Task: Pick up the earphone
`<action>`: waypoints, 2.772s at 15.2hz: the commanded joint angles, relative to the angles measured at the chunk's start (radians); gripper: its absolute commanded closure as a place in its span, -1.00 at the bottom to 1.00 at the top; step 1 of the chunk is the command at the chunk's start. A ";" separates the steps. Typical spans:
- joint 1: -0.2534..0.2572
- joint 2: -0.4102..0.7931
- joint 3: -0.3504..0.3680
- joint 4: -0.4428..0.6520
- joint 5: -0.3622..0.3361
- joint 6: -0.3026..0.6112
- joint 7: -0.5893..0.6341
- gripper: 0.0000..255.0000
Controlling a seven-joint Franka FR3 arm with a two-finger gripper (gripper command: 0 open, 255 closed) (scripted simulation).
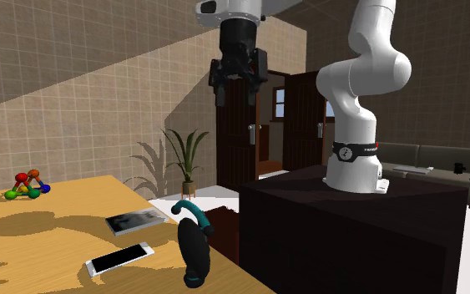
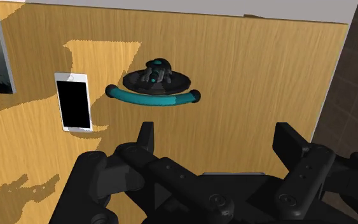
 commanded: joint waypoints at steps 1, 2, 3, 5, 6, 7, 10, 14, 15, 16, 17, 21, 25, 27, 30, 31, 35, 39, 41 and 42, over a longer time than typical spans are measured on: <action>-0.004 0.055 -0.013 -0.017 0.001 0.064 -0.011 -1.00; -0.005 0.092 -0.020 -0.017 0.003 0.095 -0.018 -1.00; -0.007 0.129 -0.027 -0.015 0.007 0.126 -0.027 -1.00; -0.009 0.206 -0.041 -0.007 0.018 0.185 -0.045 -1.00; -0.010 0.245 -0.048 -0.002 0.026 0.213 -0.056 -1.00; -0.011 0.285 -0.053 0.005 0.035 0.241 -0.068 -1.00; -0.016 0.409 -0.065 0.034 0.073 0.319 -0.109 -1.00; -0.038 0.576 -0.061 0.090 0.140 0.407 -0.173 -1.00; -0.046 0.618 -0.056 0.107 0.157 0.426 -0.189 -1.00; -0.056 0.660 -0.050 0.125 0.173 0.444 -0.205 -1.00; -0.068 0.701 -0.042 0.144 0.187 0.460 -0.219 -1.00; -0.085 0.765 -0.024 0.163 0.209 0.502 -0.236 -1.00; -0.100 0.825 -0.005 0.178 0.227 0.547 -0.249 -1.00; -0.102 0.834 -0.002 0.181 0.230 0.553 -0.251 -1.00; -0.103 0.835 -0.001 0.181 0.230 0.554 -0.251 1.00; -0.103 0.835 -0.001 0.181 0.230 0.554 -0.251 1.00; -0.102 0.834 -0.001 0.180 0.230 0.554 -0.251 1.00; -0.094 0.804 -0.012 0.172 0.221 0.531 -0.245 1.00; -0.087 0.774 -0.021 0.165 0.212 0.509 -0.238 1.00; -0.083 0.759 -0.026 0.162 0.207 0.498 -0.234 1.00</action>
